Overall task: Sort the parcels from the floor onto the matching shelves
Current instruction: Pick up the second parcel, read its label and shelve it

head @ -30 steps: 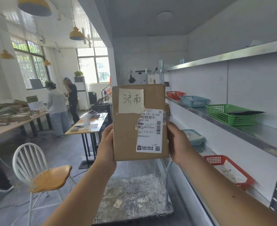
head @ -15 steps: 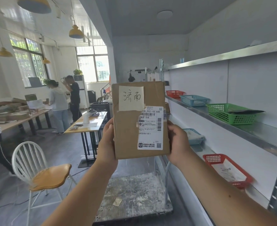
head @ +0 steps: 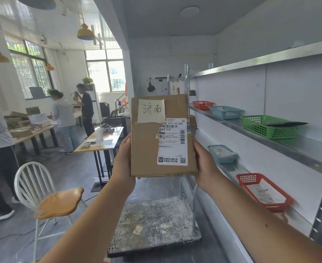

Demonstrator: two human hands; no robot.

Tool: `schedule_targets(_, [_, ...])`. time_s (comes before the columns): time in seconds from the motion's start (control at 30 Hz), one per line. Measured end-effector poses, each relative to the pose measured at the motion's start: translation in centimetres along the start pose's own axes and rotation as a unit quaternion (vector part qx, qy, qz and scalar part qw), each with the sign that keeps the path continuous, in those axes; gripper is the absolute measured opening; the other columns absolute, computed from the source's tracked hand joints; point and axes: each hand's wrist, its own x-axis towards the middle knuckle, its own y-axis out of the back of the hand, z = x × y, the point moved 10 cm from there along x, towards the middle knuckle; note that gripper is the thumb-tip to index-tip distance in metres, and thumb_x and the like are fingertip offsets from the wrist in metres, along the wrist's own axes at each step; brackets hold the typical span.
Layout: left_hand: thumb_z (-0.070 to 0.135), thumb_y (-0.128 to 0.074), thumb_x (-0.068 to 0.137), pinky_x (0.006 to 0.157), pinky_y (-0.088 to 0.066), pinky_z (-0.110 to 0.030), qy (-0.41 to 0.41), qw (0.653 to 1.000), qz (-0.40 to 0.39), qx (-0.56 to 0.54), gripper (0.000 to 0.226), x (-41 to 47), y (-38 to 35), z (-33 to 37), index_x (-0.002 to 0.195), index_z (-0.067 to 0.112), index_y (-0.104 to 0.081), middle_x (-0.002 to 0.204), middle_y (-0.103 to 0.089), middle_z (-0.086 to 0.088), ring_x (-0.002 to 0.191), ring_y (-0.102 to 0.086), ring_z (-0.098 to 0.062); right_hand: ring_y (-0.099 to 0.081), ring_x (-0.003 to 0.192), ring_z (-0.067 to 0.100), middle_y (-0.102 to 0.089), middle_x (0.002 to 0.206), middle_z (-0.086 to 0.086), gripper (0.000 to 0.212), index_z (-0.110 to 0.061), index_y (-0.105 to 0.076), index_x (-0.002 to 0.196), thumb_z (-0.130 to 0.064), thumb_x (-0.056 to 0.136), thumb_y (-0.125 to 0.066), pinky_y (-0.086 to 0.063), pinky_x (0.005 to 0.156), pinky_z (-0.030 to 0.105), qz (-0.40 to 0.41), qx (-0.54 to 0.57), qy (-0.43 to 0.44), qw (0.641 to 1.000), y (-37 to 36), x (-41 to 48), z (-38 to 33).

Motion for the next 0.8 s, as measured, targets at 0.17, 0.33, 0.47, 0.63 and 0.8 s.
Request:
schedule_targets(0.17, [0.043,-0.048,0.109,0.068,-0.062,-0.033,0.015,1.000,-0.003,-0.020,0.046,-0.3,0.8,-0.8,0.145,0.023,-0.067,0.119,-0.081,-0.001,0.112,-0.074,-0.030,-0.073,0.122,0.033,-0.078,0.129,0.006,0.051,-0.035,-0.076,0.129,-0.066,0.097,-0.051,-0.057,0.095,0.051,-0.002,-0.004,0.012,1.000,-0.8,-0.4,0.1])
schedule_targets(0.33, [0.050,-0.058,0.101,0.075,-0.063,-0.034,0.009,1.000,-0.010,-0.015,0.053,0.3,1.6,-1.2,0.148,0.026,-0.064,0.126,-0.079,-0.002,0.131,-0.068,-0.035,-0.081,0.101,0.024,-0.083,0.117,0.006,0.048,-0.033,-0.083,0.113,-0.065,0.094,-0.052,-0.063,0.074,0.040,0.012,0.022,0.004,1.000,-1.1,-1.1,0.6])
schedule_targets(0.47, [0.052,-0.055,0.100,0.098,-0.059,-0.047,0.004,1.000,-0.028,0.002,0.048,0.5,1.4,-1.7,0.142,0.031,-0.068,0.135,-0.077,-0.004,0.130,-0.069,-0.032,-0.080,0.104,0.019,-0.083,0.114,0.002,0.045,-0.030,-0.078,0.119,-0.057,0.105,-0.045,-0.062,0.080,0.036,0.037,0.023,-0.003,0.999,-0.3,-1.3,1.5])
schedule_targets(0.63, [0.047,-0.045,0.103,0.078,-0.064,-0.028,-0.003,0.997,-0.072,0.002,0.040,0.8,-0.3,-2.2,0.125,0.027,-0.072,0.110,-0.083,0.005,0.102,-0.079,-0.014,-0.080,0.095,0.010,-0.085,0.104,-0.005,0.046,-0.038,-0.087,0.093,-0.052,0.105,-0.045,-0.056,0.090,0.040,0.063,0.014,0.013,0.998,0.9,-1.7,1.3])
schedule_targets(0.8, [0.045,-0.044,0.109,0.097,-0.062,-0.043,0.013,0.994,-0.108,0.013,0.041,1.0,-3.0,-4.0,0.127,0.025,-0.075,0.125,-0.079,-0.005,0.115,-0.074,-0.024,-0.079,0.101,0.016,-0.085,0.102,-0.003,0.042,-0.041,-0.088,0.086,-0.066,0.074,-0.056,-0.056,0.097,0.042,0.093,0.016,0.034,0.995,3.4,-3.2,0.6])
